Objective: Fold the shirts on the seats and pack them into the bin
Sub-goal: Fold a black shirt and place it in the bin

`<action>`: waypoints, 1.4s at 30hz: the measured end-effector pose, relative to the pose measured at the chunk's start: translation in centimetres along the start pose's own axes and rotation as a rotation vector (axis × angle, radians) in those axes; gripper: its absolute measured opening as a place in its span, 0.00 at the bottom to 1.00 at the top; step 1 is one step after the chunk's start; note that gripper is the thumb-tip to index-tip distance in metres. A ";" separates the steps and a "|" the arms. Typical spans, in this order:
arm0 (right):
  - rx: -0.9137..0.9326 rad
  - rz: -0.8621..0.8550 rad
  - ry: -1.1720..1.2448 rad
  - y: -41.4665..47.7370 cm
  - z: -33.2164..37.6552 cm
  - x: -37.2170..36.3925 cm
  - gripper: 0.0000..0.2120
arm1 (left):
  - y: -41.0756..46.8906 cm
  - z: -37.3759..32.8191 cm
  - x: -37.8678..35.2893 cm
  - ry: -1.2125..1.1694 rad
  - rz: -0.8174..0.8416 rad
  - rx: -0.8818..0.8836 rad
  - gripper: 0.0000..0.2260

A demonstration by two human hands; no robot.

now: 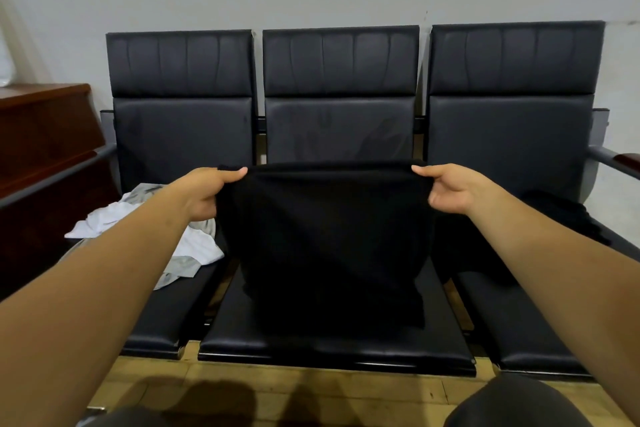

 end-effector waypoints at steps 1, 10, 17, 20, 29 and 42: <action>-0.019 -0.021 0.007 0.2 -0.3 0.3 0.18 | -0.1 0.1 0.0 -0.066 -0.003 0.012 0.11; -0.192 -0.149 -0.084 0.3 -3.9 1.8 0.18 | -0.5 4.8 1.1 -0.249 -0.059 0.150 0.07; -0.074 -0.098 0.139 0.3 -3.8 1.8 0.11 | 0.1 5.0 2.1 -0.087 -0.133 0.156 0.11; -0.045 -0.103 0.200 1.0 -3.7 2.0 0.13 | 0.7 4.0 2.1 -0.236 -0.098 0.067 0.11; 0.027 -0.229 0.186 4.3 -1.2 2.7 0.11 | 4.6 0.8 2.2 -0.446 -0.159 -0.111 0.10; 0.013 -0.375 0.133 16.5 1.6 4.7 0.14 | 14.5 -2.3 1.5 -0.380 -0.213 -0.096 0.12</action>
Point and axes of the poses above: each hand's wrist, its own y-axis towards the middle knuckle, its own x-axis out of the back of the hand, z = x × y, the point moved 8 cm from there along y, towards the middle knuckle, and after that the axes turned 9 degrees about -y, right-handed, at the moved point
